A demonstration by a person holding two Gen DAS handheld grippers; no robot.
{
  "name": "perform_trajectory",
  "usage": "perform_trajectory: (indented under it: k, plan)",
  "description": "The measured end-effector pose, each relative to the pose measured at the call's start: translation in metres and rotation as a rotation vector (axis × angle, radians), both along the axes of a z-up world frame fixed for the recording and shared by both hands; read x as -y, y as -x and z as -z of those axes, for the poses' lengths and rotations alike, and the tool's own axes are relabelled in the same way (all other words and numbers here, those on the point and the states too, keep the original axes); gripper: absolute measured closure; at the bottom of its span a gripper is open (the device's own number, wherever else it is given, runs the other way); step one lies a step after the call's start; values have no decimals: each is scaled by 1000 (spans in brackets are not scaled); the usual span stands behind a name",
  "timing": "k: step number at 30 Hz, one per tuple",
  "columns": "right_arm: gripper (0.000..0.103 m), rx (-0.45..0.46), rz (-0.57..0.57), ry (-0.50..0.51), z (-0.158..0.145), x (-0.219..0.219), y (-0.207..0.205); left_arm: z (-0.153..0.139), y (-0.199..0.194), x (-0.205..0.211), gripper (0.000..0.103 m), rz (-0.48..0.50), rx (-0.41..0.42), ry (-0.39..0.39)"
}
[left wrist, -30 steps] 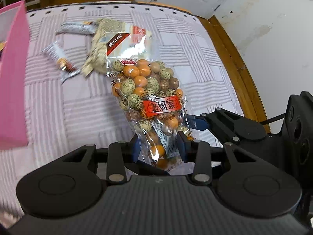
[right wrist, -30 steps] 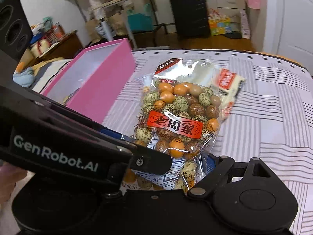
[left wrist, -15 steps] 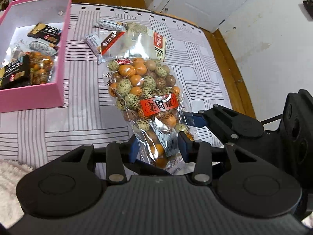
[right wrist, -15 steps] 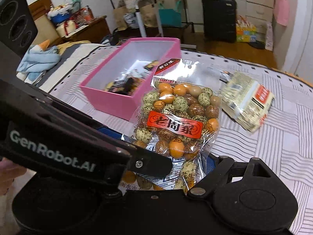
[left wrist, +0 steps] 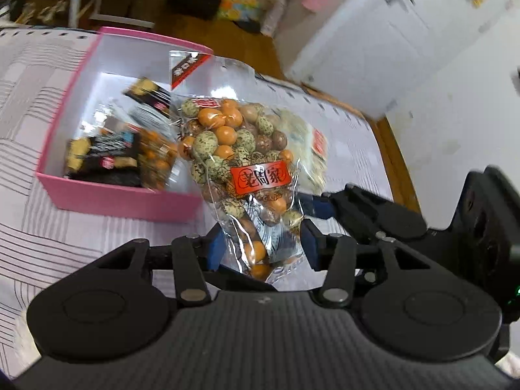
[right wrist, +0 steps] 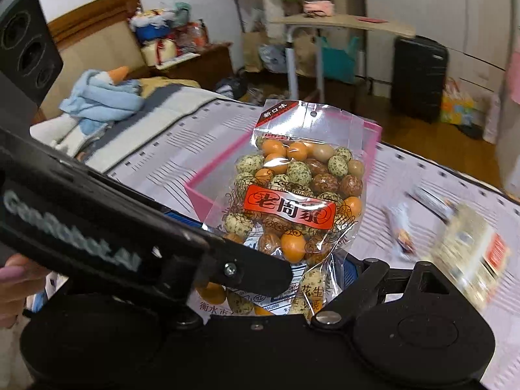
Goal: Organize snacks
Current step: 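Carry the nut bag over the pink box with the left gripper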
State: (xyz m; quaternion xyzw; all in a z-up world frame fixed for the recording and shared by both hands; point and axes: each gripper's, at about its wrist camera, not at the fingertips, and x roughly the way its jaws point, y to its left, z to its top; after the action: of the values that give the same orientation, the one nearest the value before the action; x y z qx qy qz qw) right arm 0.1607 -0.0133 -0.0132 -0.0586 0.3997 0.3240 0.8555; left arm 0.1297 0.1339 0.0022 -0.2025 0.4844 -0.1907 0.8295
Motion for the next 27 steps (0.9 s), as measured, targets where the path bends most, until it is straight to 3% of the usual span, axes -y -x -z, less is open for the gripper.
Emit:
perform_trajectory:
  k: [8, 15, 22, 27]
  plan:
    - [11, 38, -40, -2, 28, -49, -69, 33, -62, -49, 57, -131, 57, 8]
    - [11, 11, -49, 54, 56, -70, -116, 73, -119, -72, 57, -181, -10, 85]
    - [10, 42, -89, 149, 74, -89, -139, 103, -153, -79, 57, -217, -49, 60]
    - [8, 39, -116, 162, 80, -88, -151, 115, -166, -83, 57, -242, -70, 50]
